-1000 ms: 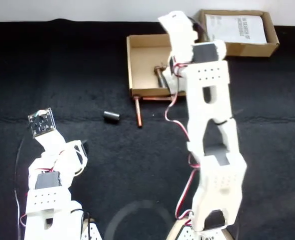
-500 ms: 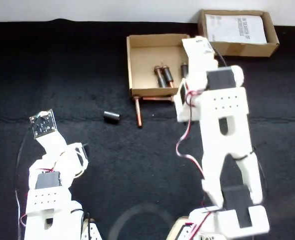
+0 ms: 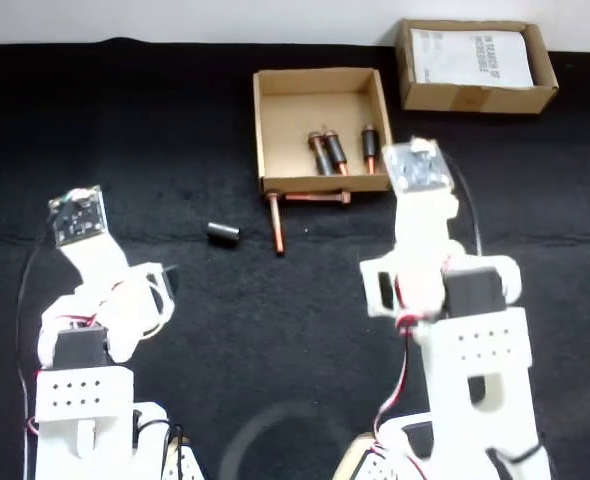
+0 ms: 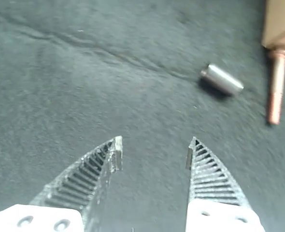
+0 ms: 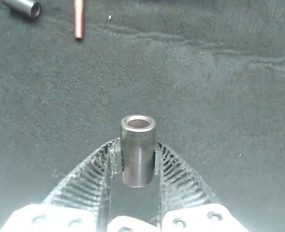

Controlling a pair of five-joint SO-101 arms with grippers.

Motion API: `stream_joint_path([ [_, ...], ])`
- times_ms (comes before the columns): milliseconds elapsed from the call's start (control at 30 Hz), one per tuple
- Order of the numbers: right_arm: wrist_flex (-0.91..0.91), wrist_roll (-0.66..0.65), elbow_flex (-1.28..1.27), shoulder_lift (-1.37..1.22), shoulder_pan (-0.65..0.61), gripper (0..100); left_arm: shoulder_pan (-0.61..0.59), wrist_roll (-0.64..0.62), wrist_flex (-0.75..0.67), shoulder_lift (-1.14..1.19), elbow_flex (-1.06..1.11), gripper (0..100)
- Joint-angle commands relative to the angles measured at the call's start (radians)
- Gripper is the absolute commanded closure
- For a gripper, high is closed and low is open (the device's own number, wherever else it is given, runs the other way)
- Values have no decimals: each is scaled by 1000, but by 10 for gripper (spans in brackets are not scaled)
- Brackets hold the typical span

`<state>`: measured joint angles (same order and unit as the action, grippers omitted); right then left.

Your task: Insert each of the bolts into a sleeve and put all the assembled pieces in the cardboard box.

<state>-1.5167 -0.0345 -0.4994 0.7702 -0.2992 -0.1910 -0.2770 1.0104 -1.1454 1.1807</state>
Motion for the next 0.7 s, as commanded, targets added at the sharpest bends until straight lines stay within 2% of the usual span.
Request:
stream_joint_path([
  [0,48,-55,-91,108,12,991,85,0,46,48,-101,774],
  [333,171,-81,-213,143,35,991,151,5,104,507,-458,773],
  [667,317,-89,-384,147,88,991,297,2,175,946,-837,773],
])
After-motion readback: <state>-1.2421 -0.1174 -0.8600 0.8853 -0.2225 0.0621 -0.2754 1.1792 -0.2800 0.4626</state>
